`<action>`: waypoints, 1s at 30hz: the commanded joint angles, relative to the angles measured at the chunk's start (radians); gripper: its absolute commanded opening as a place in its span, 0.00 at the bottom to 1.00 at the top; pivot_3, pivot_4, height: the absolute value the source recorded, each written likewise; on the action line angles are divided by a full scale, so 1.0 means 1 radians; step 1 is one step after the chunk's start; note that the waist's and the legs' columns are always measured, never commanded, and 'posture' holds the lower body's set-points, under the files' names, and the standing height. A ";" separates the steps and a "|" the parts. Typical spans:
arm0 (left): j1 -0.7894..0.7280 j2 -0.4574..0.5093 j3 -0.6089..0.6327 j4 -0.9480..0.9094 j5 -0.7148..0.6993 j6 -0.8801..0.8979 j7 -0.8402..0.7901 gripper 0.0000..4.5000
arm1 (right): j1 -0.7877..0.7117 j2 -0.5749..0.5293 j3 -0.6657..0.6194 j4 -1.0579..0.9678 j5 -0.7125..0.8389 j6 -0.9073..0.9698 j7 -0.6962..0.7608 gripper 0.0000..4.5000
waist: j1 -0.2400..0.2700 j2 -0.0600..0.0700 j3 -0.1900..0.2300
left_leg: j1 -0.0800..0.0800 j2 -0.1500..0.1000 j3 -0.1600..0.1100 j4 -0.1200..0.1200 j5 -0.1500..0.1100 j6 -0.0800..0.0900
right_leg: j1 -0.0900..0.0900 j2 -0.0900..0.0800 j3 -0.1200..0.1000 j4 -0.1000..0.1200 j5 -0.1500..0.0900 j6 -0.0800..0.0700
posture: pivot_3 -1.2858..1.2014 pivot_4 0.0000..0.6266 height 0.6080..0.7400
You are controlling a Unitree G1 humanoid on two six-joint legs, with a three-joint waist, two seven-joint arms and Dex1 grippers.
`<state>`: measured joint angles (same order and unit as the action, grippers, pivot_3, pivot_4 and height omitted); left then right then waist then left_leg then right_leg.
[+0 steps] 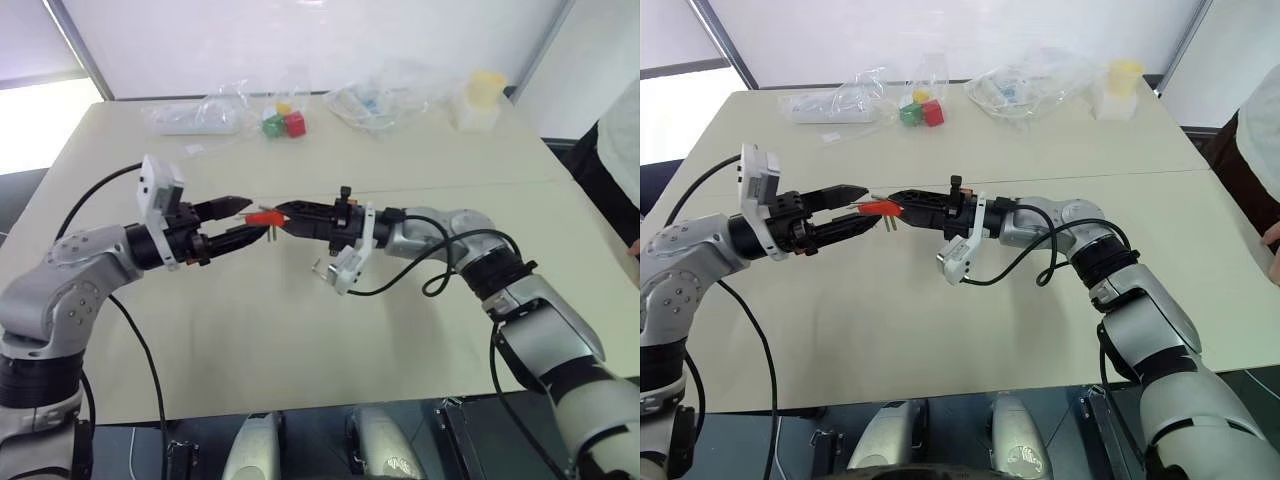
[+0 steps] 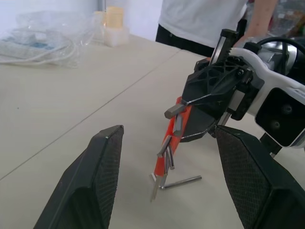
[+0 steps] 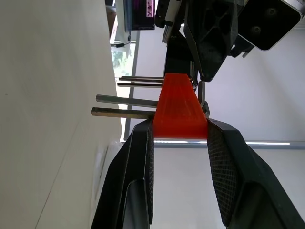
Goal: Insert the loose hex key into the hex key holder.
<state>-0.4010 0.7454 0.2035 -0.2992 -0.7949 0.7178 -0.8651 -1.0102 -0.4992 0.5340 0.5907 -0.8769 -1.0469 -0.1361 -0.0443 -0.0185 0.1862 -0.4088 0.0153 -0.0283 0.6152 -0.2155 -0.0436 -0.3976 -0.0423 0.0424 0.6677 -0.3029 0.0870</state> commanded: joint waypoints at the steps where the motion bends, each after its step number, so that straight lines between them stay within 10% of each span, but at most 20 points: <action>1: -0.018 0.002 -0.006 -0.034 -0.009 0.002 -0.004 0.71 | -0.009 -0.003 -0.037 -0.042 0.039 -0.001 0.006 0.22 | 0.000 0.000 0.000 | 0.000 0.000 0.000 0.000 0.000 0.000 | 0.000 0.000 0.000 0.000 0.000 0.000 | 0.52 0.24 1.00; 10: -0.031 -0.011 -0.024 -0.030 -0.008 -0.004 -0.001 0.71 | -0.003 -0.009 -0.039 -0.050 0.061 -0.005 0.030 0.22 | 0.000 0.000 0.000 | 0.000 0.000 0.000 0.000 0.000 0.000 | 0.000 0.000 0.000 0.000 0.000 0.000 | 0.52 0.24 1.00; 18: -0.030 -0.021 -0.024 -0.027 0.000 -0.010 0.006 0.01 | 0.012 -0.009 -0.042 -0.060 0.088 -0.008 0.060 0.22 | 0.000 0.000 0.000 | 0.000 0.000 0.000 0.000 0.000 0.000 | 0.000 0.000 0.000 0.000 0.000 0.000 | 0.52 0.24 1.00; 30: -0.027 -0.028 -0.028 -0.028 0.010 -0.008 0.013 0.00 | 0.017 -0.001 -0.056 -0.060 0.139 0.004 0.125 0.22 | 0.000 0.000 0.000 | 0.000 0.000 0.000 0.001 0.000 0.000 | 0.000 0.000 0.000 0.001 0.000 0.000 | 0.52 0.24 1.00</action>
<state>-0.4142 0.7201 0.1685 -0.3128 -0.7842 0.7160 -0.8618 -0.9900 -0.5009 0.5101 0.5680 -0.7772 -1.0493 -0.0186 -0.0441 -0.0185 0.1862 -0.4087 0.0153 -0.0283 0.6158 -0.2154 -0.0436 -0.3975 -0.0422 0.0424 0.6684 -0.3028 0.0870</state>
